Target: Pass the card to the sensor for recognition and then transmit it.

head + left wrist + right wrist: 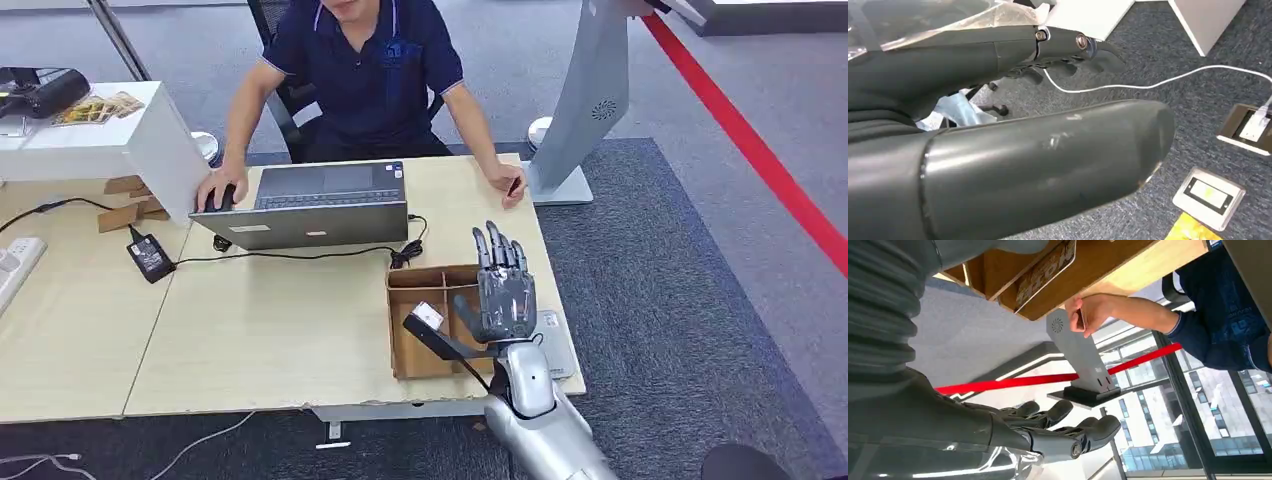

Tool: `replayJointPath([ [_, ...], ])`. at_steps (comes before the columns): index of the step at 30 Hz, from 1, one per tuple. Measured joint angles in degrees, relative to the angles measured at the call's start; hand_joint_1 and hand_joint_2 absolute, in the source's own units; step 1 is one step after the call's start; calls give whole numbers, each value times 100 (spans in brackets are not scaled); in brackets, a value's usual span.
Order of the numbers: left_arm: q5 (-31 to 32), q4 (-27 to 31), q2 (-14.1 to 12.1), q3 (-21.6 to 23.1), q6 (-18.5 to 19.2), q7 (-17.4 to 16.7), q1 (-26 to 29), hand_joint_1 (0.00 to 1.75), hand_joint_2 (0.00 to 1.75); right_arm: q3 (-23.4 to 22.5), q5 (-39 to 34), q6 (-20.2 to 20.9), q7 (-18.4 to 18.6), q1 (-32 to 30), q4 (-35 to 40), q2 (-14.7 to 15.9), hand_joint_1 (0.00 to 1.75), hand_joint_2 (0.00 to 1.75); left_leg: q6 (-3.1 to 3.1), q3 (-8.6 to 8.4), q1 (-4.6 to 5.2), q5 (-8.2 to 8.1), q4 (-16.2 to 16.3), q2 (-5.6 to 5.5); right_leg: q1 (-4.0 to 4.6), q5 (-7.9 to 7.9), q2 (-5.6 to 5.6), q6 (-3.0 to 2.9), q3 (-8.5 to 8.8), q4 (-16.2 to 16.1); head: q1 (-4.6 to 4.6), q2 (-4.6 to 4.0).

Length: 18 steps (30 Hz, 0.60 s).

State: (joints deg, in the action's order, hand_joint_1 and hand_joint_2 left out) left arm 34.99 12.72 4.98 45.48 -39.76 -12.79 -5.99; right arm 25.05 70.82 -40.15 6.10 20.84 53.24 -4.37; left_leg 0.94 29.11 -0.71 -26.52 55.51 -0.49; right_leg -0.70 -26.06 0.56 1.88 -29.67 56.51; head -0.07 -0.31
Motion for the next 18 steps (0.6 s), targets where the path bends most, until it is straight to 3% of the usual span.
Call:
replayJointPath([
  [18,-15,2,0,2,0,7,-1,0,0,0,-9,0,-2,3,0,0,2,175,0,0,0,0,0,0,0,0,0,0,0,0,0,0],
])
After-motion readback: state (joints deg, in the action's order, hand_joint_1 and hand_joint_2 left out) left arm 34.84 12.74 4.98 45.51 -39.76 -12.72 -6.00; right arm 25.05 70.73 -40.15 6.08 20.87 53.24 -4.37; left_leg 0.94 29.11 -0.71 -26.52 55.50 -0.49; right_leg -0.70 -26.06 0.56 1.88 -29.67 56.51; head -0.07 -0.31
